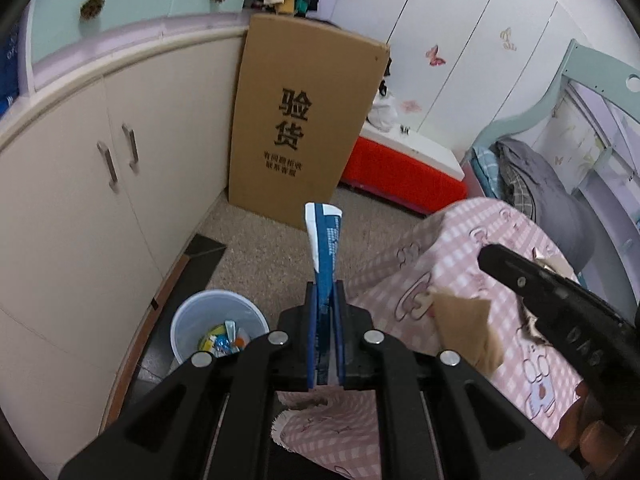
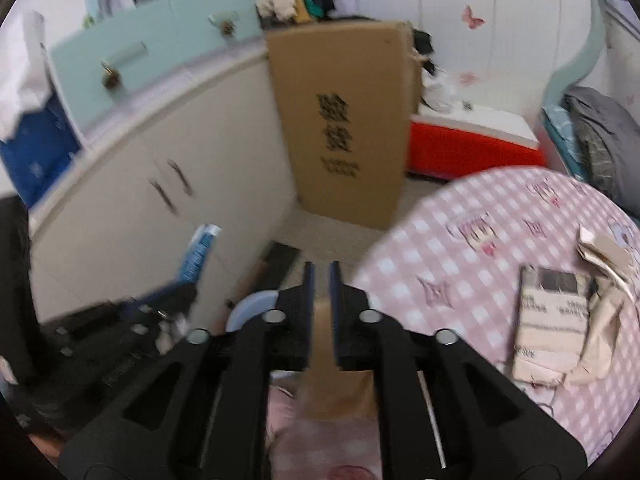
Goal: Collect trash
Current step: 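Grasp the blue pen with the left gripper while the right lifts the cloth, then carry the blue pen and beige cloth over the white wastebasket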
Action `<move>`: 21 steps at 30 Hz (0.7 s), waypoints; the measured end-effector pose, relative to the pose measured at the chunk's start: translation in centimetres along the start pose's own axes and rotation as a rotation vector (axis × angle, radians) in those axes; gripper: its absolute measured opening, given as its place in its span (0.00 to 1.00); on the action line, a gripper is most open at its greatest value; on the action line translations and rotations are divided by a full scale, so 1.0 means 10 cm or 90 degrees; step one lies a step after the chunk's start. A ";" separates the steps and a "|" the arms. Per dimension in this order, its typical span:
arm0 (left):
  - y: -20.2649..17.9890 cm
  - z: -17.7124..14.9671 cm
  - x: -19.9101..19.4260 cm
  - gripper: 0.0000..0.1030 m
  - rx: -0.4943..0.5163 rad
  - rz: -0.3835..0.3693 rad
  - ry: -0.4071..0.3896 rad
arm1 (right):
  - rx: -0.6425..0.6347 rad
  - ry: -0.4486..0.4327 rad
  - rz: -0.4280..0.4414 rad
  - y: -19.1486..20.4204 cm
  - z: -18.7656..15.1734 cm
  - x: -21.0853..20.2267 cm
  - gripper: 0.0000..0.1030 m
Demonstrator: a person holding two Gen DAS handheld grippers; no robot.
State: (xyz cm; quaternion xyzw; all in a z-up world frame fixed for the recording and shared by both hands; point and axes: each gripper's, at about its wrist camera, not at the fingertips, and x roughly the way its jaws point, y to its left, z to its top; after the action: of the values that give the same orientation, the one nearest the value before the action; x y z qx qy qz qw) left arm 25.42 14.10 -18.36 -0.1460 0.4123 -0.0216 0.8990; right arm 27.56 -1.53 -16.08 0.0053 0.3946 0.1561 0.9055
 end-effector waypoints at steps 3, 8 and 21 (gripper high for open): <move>0.01 -0.04 0.11 0.07 0.000 -0.012 0.013 | -0.004 0.005 -0.045 -0.09 -0.15 0.03 0.58; 0.02 -0.09 0.18 0.07 0.002 -0.026 0.021 | 0.016 0.056 -0.003 -0.18 -0.30 0.14 0.38; 0.35 -0.03 0.18 0.07 -0.034 0.001 0.008 | -0.015 0.035 0.119 0.30 0.05 0.37 0.08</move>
State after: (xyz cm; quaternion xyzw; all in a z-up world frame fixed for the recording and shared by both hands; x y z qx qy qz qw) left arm 26.10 17.10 -20.80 -0.1694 0.4184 -0.0110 0.8923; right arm 29.41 2.45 -17.97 0.0276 0.4153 0.2448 0.8757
